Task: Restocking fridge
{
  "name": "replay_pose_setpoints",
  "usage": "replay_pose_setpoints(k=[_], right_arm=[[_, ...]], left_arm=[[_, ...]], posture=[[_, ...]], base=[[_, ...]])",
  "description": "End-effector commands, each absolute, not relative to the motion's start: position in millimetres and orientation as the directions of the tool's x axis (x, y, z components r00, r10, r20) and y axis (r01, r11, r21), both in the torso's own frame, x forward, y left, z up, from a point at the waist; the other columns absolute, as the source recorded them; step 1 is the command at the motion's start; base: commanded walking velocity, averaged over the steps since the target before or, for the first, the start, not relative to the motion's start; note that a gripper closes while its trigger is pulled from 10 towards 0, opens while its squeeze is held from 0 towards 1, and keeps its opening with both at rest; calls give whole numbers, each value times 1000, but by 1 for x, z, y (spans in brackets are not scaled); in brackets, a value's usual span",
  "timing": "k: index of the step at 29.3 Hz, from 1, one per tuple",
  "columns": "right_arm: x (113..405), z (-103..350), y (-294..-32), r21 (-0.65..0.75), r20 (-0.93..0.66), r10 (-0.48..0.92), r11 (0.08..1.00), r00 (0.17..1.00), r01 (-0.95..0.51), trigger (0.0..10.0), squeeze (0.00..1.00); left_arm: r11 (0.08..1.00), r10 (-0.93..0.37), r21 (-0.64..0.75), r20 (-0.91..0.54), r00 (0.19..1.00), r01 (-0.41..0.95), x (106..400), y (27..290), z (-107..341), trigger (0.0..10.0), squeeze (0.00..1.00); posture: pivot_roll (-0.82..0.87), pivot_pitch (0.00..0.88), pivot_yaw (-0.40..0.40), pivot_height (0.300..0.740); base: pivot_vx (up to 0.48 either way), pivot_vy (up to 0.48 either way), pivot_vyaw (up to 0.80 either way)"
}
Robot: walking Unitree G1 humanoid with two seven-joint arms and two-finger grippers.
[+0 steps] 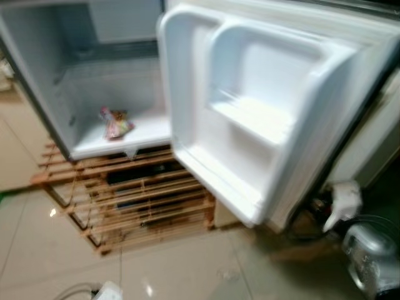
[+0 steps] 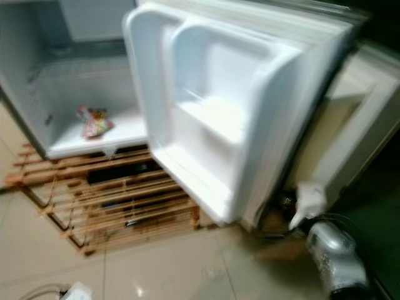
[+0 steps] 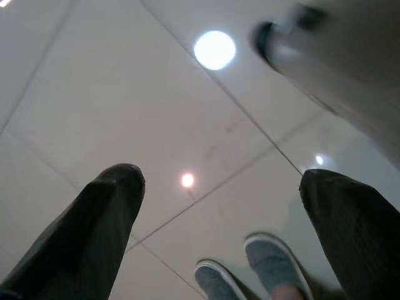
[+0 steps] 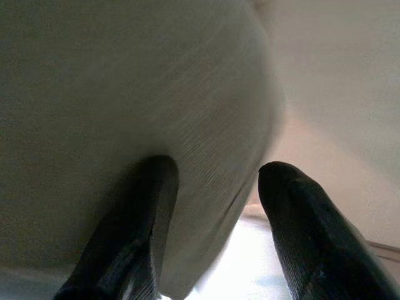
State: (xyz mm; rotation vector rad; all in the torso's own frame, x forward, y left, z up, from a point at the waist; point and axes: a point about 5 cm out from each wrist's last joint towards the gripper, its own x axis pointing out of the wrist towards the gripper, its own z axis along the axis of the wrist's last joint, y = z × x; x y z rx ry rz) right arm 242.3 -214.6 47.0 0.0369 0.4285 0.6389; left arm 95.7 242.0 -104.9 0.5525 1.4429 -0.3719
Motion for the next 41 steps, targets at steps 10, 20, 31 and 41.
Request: replay_pose_setpoints(k=[10,20,31,41], right_arm=[[260,42,-242,77,-451,339,937,826,-342,10000,0],[294,57,-221,16,-278,140,990,950,-141,10000,0],[314,64,-185,46,-193,166,986,967,-161,10000,0],[334,84,-168,59,-96,130,990,987,-125,10000,0]], left_arm=[[776,11,-7,-1000,-24,631,70,230,-112,10000,0],[980,-7,74,-915,404,183,167,219,-87,10000,0],[996,77,76,-345,935,-53,275,257,24,10000,0],[999,-5,34,154,988,0,316,202,133,10000,0]], posture=[[-188,0,68,740],[-147,0,59,740],[-80,0,21,740],[-75,0,12,740]], base=[[0,0,0],[0,0,0],[0,0,0],[0,0,0]])
